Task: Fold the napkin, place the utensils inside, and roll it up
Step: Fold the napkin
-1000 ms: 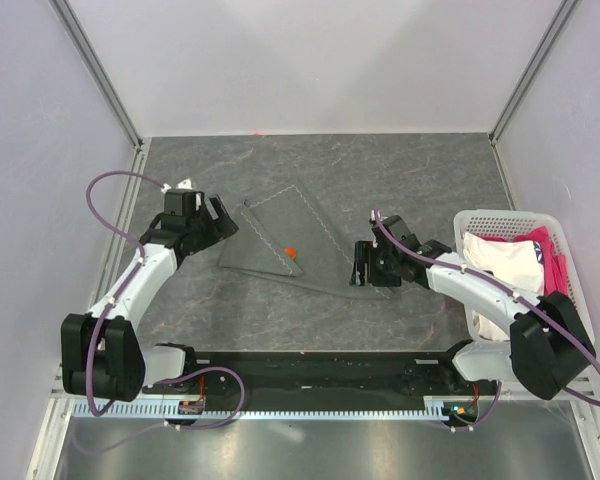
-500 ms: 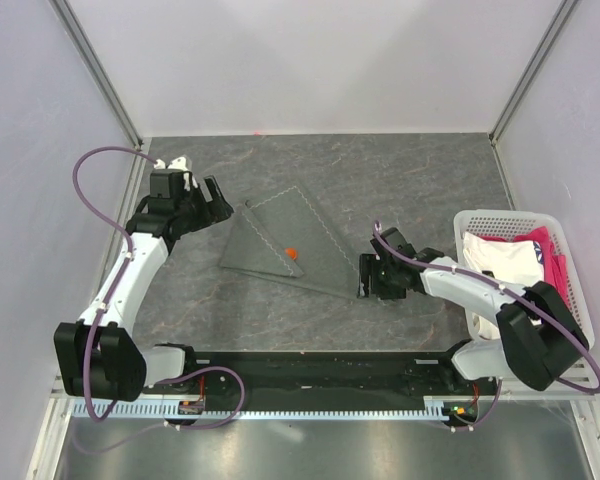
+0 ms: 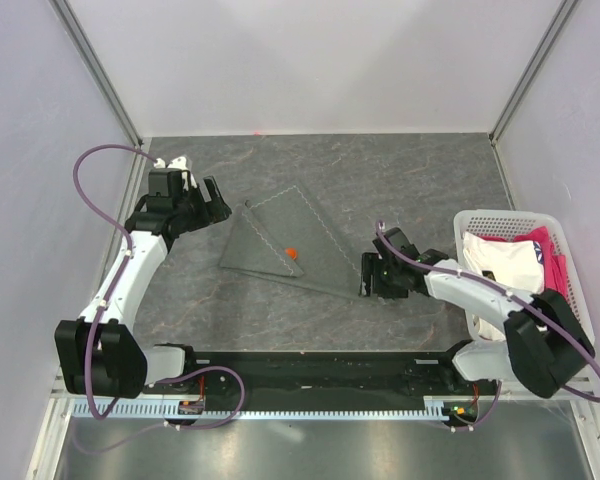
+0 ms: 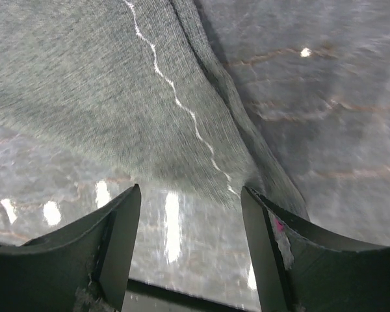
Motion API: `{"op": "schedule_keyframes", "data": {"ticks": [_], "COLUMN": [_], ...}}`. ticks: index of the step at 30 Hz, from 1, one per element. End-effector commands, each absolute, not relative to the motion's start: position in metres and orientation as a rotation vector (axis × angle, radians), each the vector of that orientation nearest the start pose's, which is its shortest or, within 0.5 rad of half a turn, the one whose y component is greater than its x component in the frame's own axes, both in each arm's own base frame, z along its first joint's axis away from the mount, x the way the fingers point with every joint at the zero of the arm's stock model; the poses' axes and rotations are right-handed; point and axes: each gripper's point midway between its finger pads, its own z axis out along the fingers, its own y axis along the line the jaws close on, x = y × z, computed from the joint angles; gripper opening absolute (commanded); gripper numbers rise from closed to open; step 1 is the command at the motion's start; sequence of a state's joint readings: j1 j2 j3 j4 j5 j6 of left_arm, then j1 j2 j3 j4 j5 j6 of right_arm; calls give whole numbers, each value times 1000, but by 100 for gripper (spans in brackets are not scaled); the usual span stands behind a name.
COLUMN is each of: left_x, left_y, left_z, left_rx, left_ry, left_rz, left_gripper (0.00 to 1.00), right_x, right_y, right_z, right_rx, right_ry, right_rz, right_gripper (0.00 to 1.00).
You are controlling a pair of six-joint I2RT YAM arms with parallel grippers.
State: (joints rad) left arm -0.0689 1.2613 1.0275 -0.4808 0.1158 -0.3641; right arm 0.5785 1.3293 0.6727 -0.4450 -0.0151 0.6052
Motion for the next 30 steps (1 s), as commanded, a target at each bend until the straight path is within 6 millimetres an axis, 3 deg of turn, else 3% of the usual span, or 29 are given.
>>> {"op": "schedule_keyframes", "data": {"ticks": [1,4,10,18,30], "left_x": [354,354,351,349,351], "left_y": [-60,-63,-64,-68,-68], "left_z": [186,188,192,190,185], "left_rx": [-200,-192,-179,-171,-172], "left_ry": [2257,2253,2242,2249,2265], "left_rz": [-361,-382,-393,-420,-425], "left_gripper": [93,93,93,93,93], "right_x": [225,212,187,191,199], "right_y": [163,152,132,114,104], "right_z": [77,79,47,37,24], "right_rx": [84,129,281,384,467], "right_ry": [2625,2646,2726,2717,2708], "right_rz": [363,327,257,203,257], "right_gripper": [72,73,72,71,67]}}
